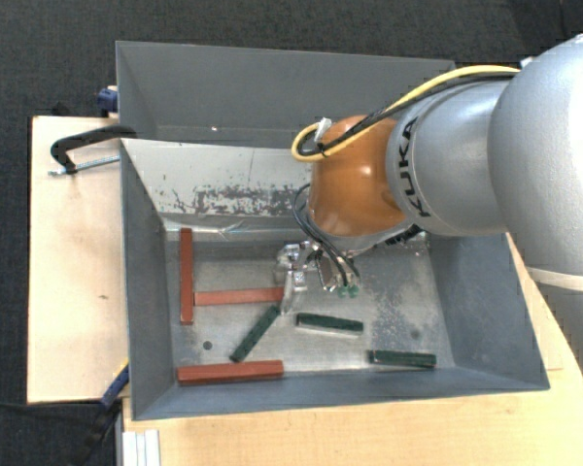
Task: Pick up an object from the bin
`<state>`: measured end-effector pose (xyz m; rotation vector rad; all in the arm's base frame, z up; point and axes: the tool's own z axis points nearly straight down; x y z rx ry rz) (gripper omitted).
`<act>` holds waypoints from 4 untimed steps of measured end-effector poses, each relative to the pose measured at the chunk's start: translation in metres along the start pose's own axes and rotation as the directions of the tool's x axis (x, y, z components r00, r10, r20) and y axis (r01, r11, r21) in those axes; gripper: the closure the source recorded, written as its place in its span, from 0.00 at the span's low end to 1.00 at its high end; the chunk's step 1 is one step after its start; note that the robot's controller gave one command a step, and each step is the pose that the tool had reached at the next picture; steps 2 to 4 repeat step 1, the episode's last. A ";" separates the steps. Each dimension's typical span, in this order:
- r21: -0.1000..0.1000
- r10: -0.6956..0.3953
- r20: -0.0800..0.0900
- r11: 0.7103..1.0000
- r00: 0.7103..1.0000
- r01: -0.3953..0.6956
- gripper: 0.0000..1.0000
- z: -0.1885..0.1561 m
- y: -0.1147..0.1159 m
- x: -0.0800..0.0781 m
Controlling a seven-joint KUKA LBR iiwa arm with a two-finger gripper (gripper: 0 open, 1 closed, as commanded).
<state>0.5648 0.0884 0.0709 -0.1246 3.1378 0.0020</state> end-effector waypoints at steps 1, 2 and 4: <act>-0.001 -0.027 0.006 1.000 1.000 0.027 1.00 -0.156 0.041 -0.034; -0.001 -0.027 0.006 1.000 1.000 0.027 1.00 -0.156 0.041 -0.034; -0.001 -0.027 0.006 1.000 1.000 0.027 1.00 -0.156 0.041 -0.034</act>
Offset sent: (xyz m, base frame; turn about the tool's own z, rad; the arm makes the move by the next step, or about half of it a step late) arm 0.0000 0.0000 0.0000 0.0000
